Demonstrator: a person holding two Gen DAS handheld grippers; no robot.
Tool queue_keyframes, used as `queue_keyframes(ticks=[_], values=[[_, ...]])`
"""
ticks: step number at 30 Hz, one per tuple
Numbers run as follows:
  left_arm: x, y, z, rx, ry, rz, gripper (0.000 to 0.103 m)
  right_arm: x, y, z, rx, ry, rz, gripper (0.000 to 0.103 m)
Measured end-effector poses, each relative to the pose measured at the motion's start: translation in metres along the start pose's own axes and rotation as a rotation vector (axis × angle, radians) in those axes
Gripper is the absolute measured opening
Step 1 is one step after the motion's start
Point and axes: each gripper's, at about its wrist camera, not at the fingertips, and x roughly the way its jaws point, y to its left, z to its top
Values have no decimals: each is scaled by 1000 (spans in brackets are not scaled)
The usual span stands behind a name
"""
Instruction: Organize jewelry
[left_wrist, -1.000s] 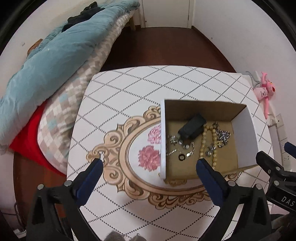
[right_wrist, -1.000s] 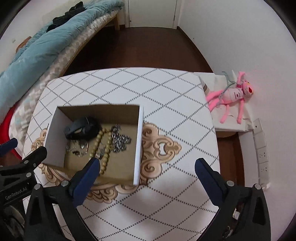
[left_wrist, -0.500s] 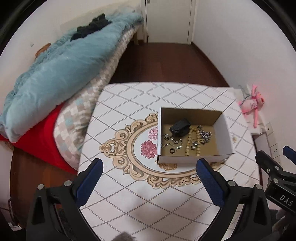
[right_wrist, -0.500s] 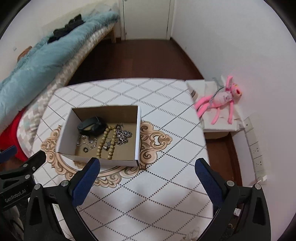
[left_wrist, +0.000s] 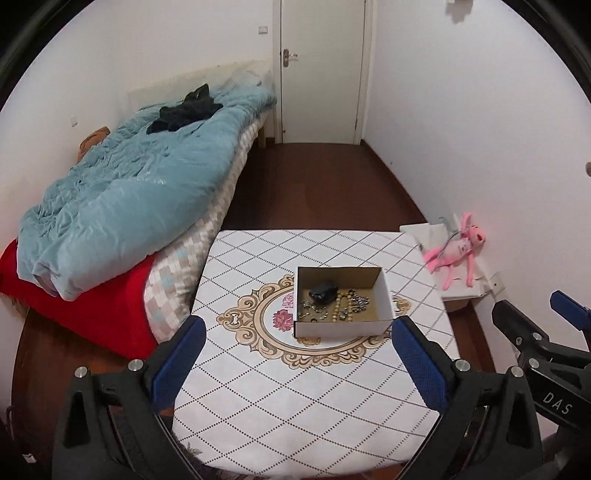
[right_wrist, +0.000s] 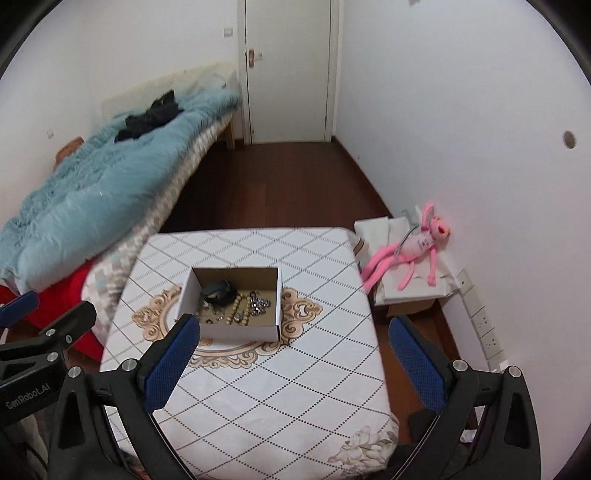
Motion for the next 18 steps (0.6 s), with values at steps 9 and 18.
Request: queue_keyframes(ticks=[9, 18], values=[[-40, 3, -7, -20, -34, -23, 103, -64, -4, -8, 19, -77, -4, 103], [-47, 0, -16, -5, -16, -28, 103, -85, -5, -15, 21, -85, -3, 103]])
